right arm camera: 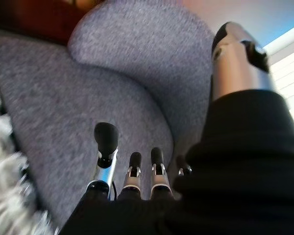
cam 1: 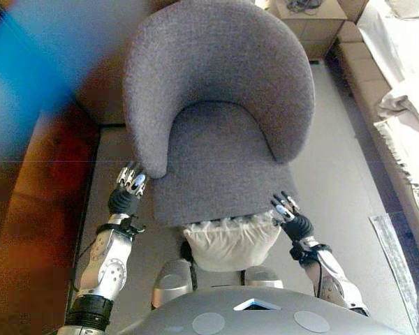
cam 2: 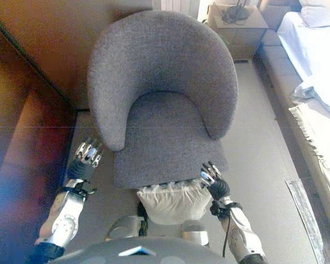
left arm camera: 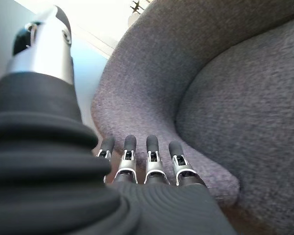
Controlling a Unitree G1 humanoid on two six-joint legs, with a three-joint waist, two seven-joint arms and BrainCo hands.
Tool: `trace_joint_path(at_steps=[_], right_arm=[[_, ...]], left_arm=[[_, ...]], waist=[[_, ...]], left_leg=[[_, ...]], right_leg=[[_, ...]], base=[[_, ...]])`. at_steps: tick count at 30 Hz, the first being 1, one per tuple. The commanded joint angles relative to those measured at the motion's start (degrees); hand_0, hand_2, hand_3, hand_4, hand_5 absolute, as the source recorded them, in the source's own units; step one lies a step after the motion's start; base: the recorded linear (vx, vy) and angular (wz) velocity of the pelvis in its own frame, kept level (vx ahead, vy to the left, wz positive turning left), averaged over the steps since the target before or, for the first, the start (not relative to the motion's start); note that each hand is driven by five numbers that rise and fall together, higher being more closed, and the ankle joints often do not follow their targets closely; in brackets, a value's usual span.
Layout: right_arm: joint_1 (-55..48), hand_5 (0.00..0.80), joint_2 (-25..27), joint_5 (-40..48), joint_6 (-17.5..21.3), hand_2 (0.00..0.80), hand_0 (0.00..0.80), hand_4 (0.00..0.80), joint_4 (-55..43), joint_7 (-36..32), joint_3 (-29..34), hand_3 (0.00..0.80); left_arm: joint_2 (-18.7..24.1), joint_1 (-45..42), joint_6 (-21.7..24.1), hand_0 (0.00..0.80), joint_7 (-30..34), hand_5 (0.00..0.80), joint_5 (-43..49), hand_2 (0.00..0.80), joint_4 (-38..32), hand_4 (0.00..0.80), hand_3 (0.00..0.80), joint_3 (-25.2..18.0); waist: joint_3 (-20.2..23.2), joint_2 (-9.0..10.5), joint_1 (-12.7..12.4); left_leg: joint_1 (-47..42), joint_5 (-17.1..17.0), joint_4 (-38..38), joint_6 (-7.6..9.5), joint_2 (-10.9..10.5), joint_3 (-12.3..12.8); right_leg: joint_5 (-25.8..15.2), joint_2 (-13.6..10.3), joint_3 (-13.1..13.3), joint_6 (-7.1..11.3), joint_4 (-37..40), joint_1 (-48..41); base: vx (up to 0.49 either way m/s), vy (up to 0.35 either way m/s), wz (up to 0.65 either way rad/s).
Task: Pick up the cushion and take it to the sofa
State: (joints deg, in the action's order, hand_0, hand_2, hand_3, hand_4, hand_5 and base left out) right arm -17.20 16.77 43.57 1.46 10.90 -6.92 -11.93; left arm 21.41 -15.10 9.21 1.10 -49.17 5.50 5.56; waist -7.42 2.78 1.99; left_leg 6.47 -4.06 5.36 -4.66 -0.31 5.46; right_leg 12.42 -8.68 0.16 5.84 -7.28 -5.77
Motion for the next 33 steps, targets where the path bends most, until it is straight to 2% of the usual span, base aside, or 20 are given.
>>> trace_joint_path(at_steps=[1, 8, 14, 17, 19, 21, 24, 27, 31, 33], right_arm=[[-0.6, 0.0, 1.3, 1.4, 2.2, 0.0, 0.0, 0.0, -3.7, 0.1, 1.0, 0.0], [-0.4, 0.0, 2.0, 2.2, 2.6, 0.0, 0.0, 0.0, -3.2, 0.2, 0.4, 0.0], [0.3, 0.0, 2.6, 2.8, 3.5, 0.0, 0.0, 0.0, -3.0, 0.3, -0.5, 0.0], [0.4, 0.0, 3.4, 2.9, 3.5, 0.0, 0.0, 0.0, -3.0, 0.2, -1.0, 0.0], [0.7, 0.0, 3.6, 2.2, 3.4, 0.0, 0.0, 0.0, -2.2, -0.9, -1.2, 0.0], [1.5, 0.0, 4.2, 2.0, 3.2, 0.0, 0.0, 0.0, -2.0, -0.6, -1.8, 0.0], [1.2, 0.0, 4.7, 3.1, 3.3, 0.0, 0.0, 0.0, -1.6, -0.5, -1.3, 0.0], [-0.6, 0.0, 4.9, 2.9, 3.8, 0.0, 0.0, 0.0, -1.3, -1.4, -0.1, 0.0], [-1.3, 0.0, 5.2, 3.4, 4.7, 0.0, 0.0, 0.0, -0.7, -2.1, -0.2, 0.0], [-1.8, 0.0, 5.0, 3.7, 4.9, 0.0, 0.0, 0.0, -1.2, -1.9, -0.3, 0.0]], left_arm=[[0.2, -2.0, 2.5, 0.0, 1.9, 0.0, 0.4, 0.0, -4.1, 0.0, 0.0, -0.6], [0.9, -2.7, 2.2, 0.0, 2.7, 0.0, 0.7, 0.0, -4.5, 0.0, 0.0, -0.5], [1.1, -2.9, 2.8, 0.0, 1.7, 0.0, 0.2, 0.0, -4.7, 0.0, 0.0, 0.2], [1.3, -3.1, 3.2, 0.0, 2.0, 0.0, -1.1, 0.0, -4.9, 0.0, 0.0, 0.4], [0.9, -4.0, 3.5, 0.0, 2.0, 0.0, -1.3, 0.0, -5.1, 0.0, 0.0, 0.6], [0.6, -4.3, 3.4, 0.0, 2.1, 0.0, -0.9, 0.0, -4.8, 0.0, 0.0, 0.8], [0.7, -3.7, 3.4, 0.0, 4.0, 0.0, -0.5, 0.0, -4.3, 0.0, 0.0, 1.3], [1.2, -3.8, 3.5, 0.0, 4.7, 0.0, -0.1, 0.0, -5.6, 0.0, 0.0, 1.8], [1.2, -4.1, 3.9, 0.0, 5.1, 0.0, -0.7, 0.0, -5.7, 0.0, 0.0, 2.7], [1.0, -4.3, 4.1, 0.0, 5.3, 0.0, -0.3, 0.0, -5.4, 0.0, 0.0, 3.4]], waist=[[1.5, -1.81, -0.9], [1.6, -1.68, -2.2], [0.8, -2.21, -3.1], [-0.2, -3.04, -3.5], [-1.1, -3.39, -4.2], [-1.7, -3.3, -4.5], [-1.9, -2.61, -3.3], [-1.3, -1.86, -2.0], [-0.7, -0.89, -0.8], [-0.4, -0.18, 0.0]], left_leg=[[1.9, 2.7, 0.8, 0.41, 5.6, -3.1], [2.8, 2.2, 0.7, -0.1, 5.3, -4.4], [4.3, 0.7, 0.5, -1.05, 6.0, -5.6], [5.9, -4.4, -0.1, -2.7, 7.9, -6.0], [6.7, -8.0, -1.3, -3.66, 9.8, -7.7], [6.9, -8.7, -1.6, -3.71, 11.2, -8.5], [6.4, -8.0, -0.4, -3.65, 13.2, -5.5], [5.3, -6.3, 3.0, -3.26, 13.4, -3.7], [3.4, -4.1, 9.4, -2.86, 12.8, -3.2], [2.8, -4.2, 13.5, -2.79, 13.1, -3.0]], right_leg=[[-2.8, 3.6, -1.4, -0.64, -3.5, 2.5], [-2.6, 4.1, -2.8, -1.45, -2.7, 2.3], [-1.9, 5.2, -4.3, -2.77, -3.5, 3.4], [-1.9, 6.7, -5.0, -3.8, -3.3, 3.9], [-2.0, 7.7, -5.1, -4.33, -2.6, 3.9], [-2.6, 8.1, -4.9, -4.73, -1.8, 4.3], [-3.7, 7.7, -5.3, -4.92, -0.7, 4.7], [-4.9, 6.7, -5.7, -4.7, 0.4, 5.1], [-6.5, 5.8, -6.2, -4.58, 1.7, 5.9], [-7.5, 5.4, -5.8, -4.76, 2.3, 6.2]], base=[[0.04, -0.035, 0.07], [-0.038, -0.053, 0.07], [-0.156, -0.083, 0.02], [-0.204, -0.08, 0.09], [-0.191, -0.077, 0.17], [-0.199, -0.084, 0.07], [-0.17, -0.051, 0.09], [-0.122, -0.017, 0.3], [-0.104, -0.002, 0.07], [-0.095, 0.015, 0.34]])
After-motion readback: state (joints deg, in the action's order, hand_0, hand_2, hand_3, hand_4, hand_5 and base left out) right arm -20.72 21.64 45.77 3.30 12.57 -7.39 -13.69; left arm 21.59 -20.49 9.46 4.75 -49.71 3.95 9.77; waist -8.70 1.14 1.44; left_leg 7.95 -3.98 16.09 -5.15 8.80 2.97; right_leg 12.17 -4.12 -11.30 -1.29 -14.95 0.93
